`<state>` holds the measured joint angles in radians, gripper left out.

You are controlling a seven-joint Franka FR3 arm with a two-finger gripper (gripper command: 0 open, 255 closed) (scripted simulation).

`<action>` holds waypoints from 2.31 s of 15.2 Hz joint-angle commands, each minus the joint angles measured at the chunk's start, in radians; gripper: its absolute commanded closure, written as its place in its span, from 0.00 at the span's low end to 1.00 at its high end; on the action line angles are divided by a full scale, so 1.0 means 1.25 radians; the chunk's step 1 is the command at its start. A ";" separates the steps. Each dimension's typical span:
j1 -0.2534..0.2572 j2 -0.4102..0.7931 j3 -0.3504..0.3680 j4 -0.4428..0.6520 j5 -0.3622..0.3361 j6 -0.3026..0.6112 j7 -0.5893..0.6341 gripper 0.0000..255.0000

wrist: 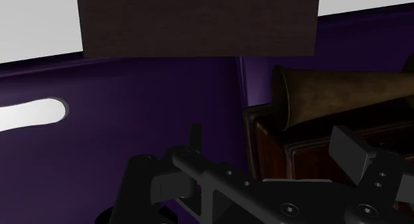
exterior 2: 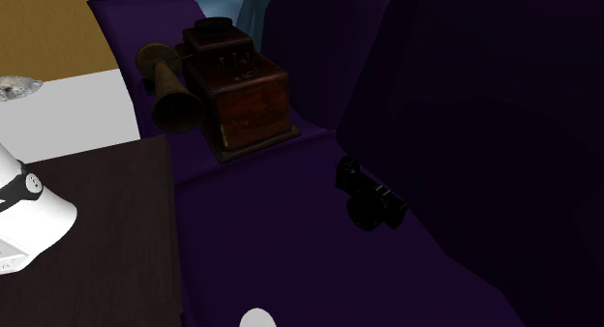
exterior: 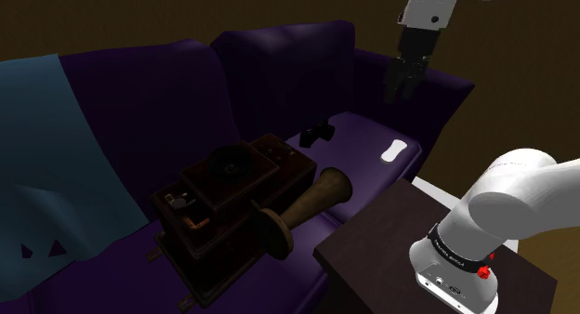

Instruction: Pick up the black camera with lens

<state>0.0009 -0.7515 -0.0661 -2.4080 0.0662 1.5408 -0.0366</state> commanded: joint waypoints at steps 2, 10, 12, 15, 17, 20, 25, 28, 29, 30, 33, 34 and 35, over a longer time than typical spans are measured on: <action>-0.004 0.020 0.009 -0.005 0.008 0.028 0.025 0.00; -0.037 0.215 0.072 -0.005 0.049 0.247 0.216 0.00; -0.045 0.271 0.083 0.007 0.053 0.296 0.262 0.00; -0.058 0.358 0.096 0.033 0.055 0.365 0.331 0.00; -0.066 0.416 0.102 0.055 0.053 0.407 0.377 0.00; -0.077 0.505 0.106 0.095 0.047 0.464 0.445 0.00; -0.091 0.650 0.100 0.176 0.030 0.539 0.556 0.00; -0.096 0.735 0.088 0.233 0.021 0.574 0.619 0.00; -0.097 0.763 0.083 0.253 0.019 0.584 0.639 0.00; -0.098 0.791 0.078 0.273 0.017 0.592 0.659 0.00; -0.101 0.873 0.060 0.338 0.014 0.614 0.715 0.00; -0.103 0.899 0.053 0.361 0.014 0.620 0.733 0.00; -0.104 0.926 0.047 0.384 0.015 0.625 0.750 0.00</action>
<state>-0.1279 0.3660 0.0007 -1.9621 0.0844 2.3138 0.8760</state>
